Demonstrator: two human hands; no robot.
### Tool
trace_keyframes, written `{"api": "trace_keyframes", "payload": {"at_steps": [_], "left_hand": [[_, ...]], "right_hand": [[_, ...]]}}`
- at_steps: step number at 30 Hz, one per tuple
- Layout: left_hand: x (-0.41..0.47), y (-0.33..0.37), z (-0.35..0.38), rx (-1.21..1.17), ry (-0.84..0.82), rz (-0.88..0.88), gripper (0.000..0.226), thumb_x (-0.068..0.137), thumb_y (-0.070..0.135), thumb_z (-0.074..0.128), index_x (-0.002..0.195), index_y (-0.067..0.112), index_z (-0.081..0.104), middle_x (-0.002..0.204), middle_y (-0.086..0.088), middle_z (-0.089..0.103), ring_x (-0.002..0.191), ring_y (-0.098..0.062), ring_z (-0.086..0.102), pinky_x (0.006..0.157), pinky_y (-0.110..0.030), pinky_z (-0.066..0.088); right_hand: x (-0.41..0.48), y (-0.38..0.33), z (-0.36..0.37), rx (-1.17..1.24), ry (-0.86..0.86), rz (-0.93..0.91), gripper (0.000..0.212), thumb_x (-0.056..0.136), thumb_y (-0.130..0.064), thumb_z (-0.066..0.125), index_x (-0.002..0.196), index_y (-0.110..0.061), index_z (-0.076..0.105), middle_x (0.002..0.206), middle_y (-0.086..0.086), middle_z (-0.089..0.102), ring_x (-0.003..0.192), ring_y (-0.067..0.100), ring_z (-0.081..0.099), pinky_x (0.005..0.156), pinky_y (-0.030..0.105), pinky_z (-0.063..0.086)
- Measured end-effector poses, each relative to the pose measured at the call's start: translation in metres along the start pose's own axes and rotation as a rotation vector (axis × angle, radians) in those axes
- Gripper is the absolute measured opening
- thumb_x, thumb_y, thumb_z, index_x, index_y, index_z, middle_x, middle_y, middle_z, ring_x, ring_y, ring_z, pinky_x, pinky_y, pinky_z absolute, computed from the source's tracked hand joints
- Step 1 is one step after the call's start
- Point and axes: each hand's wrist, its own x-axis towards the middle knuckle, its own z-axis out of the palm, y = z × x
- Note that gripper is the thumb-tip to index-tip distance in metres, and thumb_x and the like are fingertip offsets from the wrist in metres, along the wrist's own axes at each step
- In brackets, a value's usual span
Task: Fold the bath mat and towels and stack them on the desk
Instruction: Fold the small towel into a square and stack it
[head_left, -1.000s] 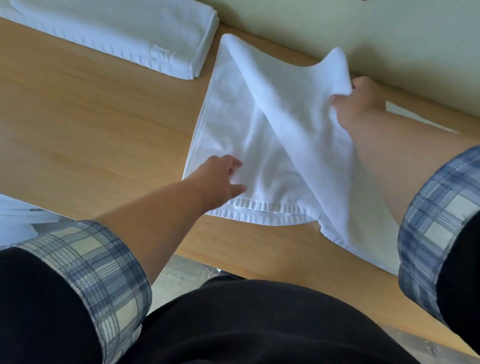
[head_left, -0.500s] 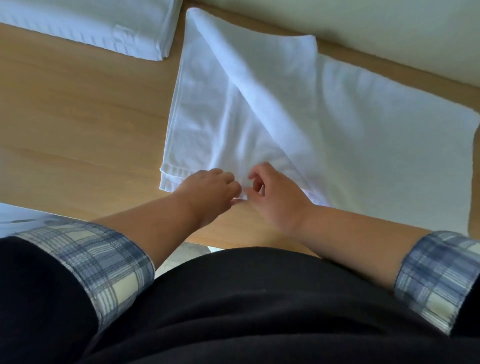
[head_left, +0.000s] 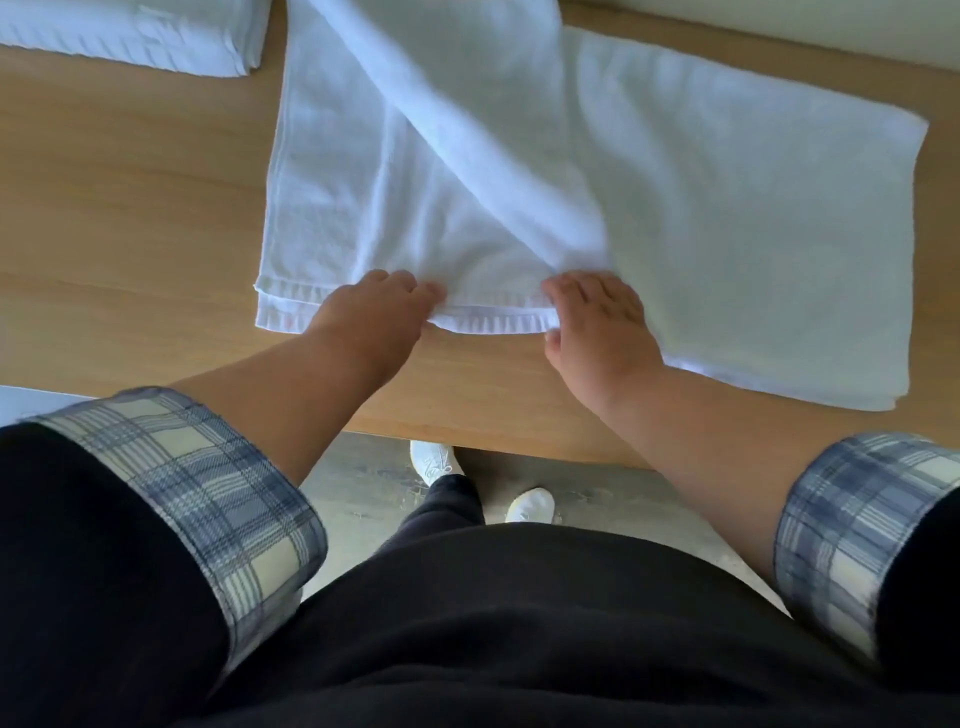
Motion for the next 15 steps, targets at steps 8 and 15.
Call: {"api": "trace_keyframes", "payload": {"at_steps": [8,15], "left_hand": [[-0.012,-0.006,-0.006,-0.001,0.055,-0.066,0.032,0.095,0.014,0.046,0.123,0.027,0.054,0.116,-0.005,0.053,0.108,-0.028,0.047,0.083,-0.043,0.043],[-0.032,-0.027,-0.005,-0.225,-0.006,-0.003,0.032,0.099,0.025,0.048,0.129,0.03,0.058,0.129,-0.002,0.055,0.123,-0.024,0.046,0.101,-0.042,0.04]], "right_hand": [[0.011,-0.009,-0.017,-0.072,-0.176,-0.056,0.03,0.088,-0.002,0.051,0.113,-0.013,0.064,0.103,0.005,0.06,0.1,0.029,0.055,0.081,0.039,0.046],[0.018,-0.06,-0.02,0.04,-0.141,-0.053,0.022,0.096,-0.027,0.052,0.111,-0.015,0.063,0.104,0.003,0.059,0.102,0.027,0.055,0.086,0.04,0.047]]}}
